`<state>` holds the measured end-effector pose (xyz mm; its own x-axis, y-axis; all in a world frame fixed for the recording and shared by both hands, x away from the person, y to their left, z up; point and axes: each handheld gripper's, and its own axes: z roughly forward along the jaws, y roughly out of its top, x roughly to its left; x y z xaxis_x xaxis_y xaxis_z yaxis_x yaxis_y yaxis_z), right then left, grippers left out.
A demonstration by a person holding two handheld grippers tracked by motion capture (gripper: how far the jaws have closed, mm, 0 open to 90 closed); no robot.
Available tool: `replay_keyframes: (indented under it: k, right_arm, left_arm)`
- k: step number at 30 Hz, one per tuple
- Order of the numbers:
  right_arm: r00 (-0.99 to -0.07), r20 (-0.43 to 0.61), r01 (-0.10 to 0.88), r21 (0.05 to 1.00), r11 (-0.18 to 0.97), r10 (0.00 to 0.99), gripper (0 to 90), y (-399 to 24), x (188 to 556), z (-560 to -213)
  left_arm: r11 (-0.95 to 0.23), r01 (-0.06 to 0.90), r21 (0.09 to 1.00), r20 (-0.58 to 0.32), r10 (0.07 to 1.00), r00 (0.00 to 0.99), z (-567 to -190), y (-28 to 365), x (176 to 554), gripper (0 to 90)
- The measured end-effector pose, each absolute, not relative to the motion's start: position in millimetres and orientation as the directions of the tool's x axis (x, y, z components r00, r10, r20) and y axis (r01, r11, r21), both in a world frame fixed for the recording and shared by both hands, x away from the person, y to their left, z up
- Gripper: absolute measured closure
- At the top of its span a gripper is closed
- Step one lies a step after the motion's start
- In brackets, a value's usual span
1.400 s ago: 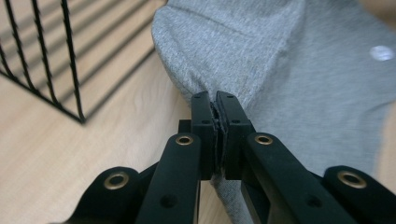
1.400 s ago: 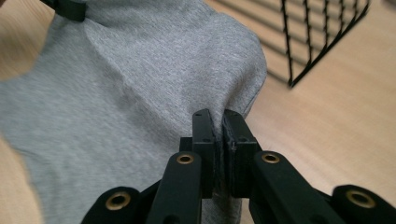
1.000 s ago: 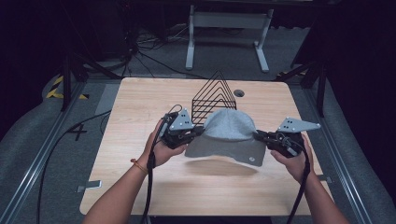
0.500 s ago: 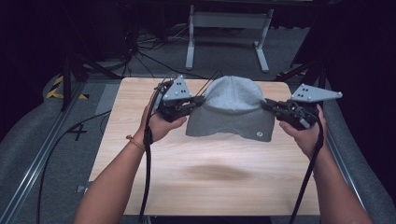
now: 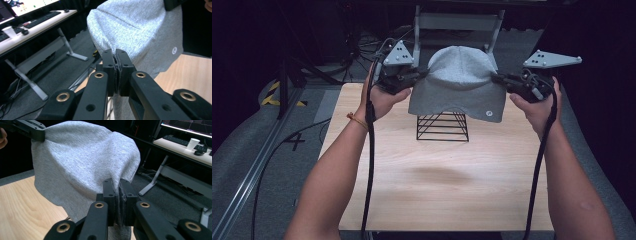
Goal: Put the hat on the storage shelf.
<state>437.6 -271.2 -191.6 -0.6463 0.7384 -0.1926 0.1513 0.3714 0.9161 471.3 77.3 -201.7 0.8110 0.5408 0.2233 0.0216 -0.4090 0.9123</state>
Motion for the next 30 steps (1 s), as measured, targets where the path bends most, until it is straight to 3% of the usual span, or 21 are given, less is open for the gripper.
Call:
replay_keyframes:
  k: [10, 19, 30]
  right_arm:
    - [-0.628, -0.202, 0.152, 0.915, 0.373, 0.751, 85.0, -259.1, 469.3, -183.5]
    - [-0.625, -0.178, 0.188, 0.911, 0.368, 0.760, 85.0, -259.9, 491.5, -198.3]
    - [-0.645, -0.168, 0.203, 0.903, 0.379, 0.745, 84.9, -260.2, 491.9, -215.6]
  left_arm:
    - [-0.407, 0.044, 0.913, 0.220, 0.579, 0.785, -196.6, 77.4, 503.0, 87.3]
    - [-0.405, 0.094, 0.910, 0.178, 0.584, 0.792, -212.3, 75.0, 522.2, 87.3]
    - [-0.391, 0.112, 0.914, 0.141, 0.563, 0.814, -235.2, 76.7, 521.3, 87.3]
